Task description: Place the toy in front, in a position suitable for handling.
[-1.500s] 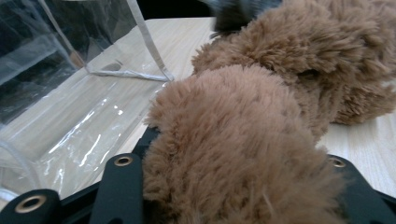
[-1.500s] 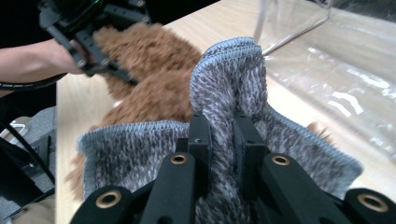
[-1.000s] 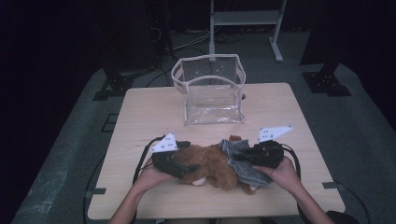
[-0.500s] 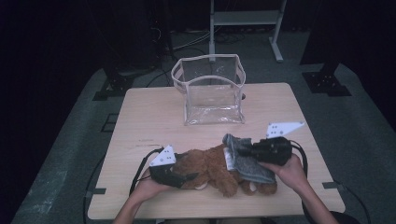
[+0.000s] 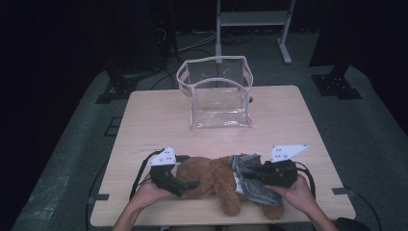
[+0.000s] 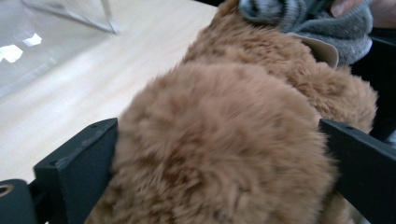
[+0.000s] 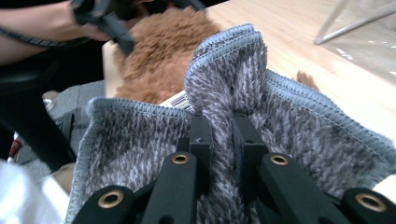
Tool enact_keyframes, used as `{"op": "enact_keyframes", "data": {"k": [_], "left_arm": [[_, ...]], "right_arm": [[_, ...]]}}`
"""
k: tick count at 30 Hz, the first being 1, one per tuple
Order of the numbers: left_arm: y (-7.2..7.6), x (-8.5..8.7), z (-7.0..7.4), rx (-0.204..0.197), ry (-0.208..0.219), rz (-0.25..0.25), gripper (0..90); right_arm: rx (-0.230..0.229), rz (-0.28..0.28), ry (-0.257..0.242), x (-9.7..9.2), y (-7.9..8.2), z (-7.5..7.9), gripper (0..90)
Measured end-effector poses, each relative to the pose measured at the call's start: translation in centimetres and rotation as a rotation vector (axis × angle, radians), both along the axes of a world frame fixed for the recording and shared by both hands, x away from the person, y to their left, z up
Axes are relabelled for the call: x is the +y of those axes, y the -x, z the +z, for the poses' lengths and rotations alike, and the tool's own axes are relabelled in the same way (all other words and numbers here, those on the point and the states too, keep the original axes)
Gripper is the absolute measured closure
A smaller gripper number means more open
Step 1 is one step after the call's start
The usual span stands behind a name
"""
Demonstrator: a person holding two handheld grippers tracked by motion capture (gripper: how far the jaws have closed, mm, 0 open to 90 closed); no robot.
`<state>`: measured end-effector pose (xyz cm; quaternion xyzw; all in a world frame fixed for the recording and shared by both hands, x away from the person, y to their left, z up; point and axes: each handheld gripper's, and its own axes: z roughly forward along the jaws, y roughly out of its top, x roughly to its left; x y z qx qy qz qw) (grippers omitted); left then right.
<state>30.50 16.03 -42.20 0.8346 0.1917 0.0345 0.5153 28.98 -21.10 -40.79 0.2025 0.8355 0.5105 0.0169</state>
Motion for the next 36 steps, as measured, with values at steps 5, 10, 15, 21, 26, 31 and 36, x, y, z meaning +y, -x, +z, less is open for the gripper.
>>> {"op": "enact_keyframes", "data": {"k": [5, 10, 15, 21, 26, 31, 36], "left_arm": [[0.6, -0.3, -0.2, 0.003, -0.026, -0.020, 0.0], [2.1, -0.7, -0.7, -0.126, -0.110, -0.022, 21.3], [2.7, -1.3, -1.5, -0.254, -0.085, 0.067, 23.0], [1.4, -2.4, -1.5, -0.343, -0.098, 0.127, 24.0], [0.7, -2.2, -1.5, -0.308, -0.065, 0.107, 22.5], [1.1, -2.0, -1.4, -0.287, -0.046, 0.089, 20.0], [1.0, -1.2, -0.3, -0.186, -0.006, 0.058, 7.9]], "right_arm": [[-0.016, 0.032, 0.023, -0.2, 1.9, -0.5, 80.5], [-0.030, 0.042, 0.031, -0.4, 2.8, -0.8, 80.5], [-0.101, 0.015, 0.077, -0.2, 1.9, -0.5, 80.5], [-0.159, -0.035, 0.104, -0.4, -0.2, 0.1, 80.4], [-0.069, -0.034, 0.022, -1.5, -1.3, 0.5, 80.0], [-0.031, -0.100, -0.103, -3.1, -3.9, 2.7, 79.5], [-0.006, -0.041, -0.049, -1.0, -3.3, 0.8, 79.7]]}}
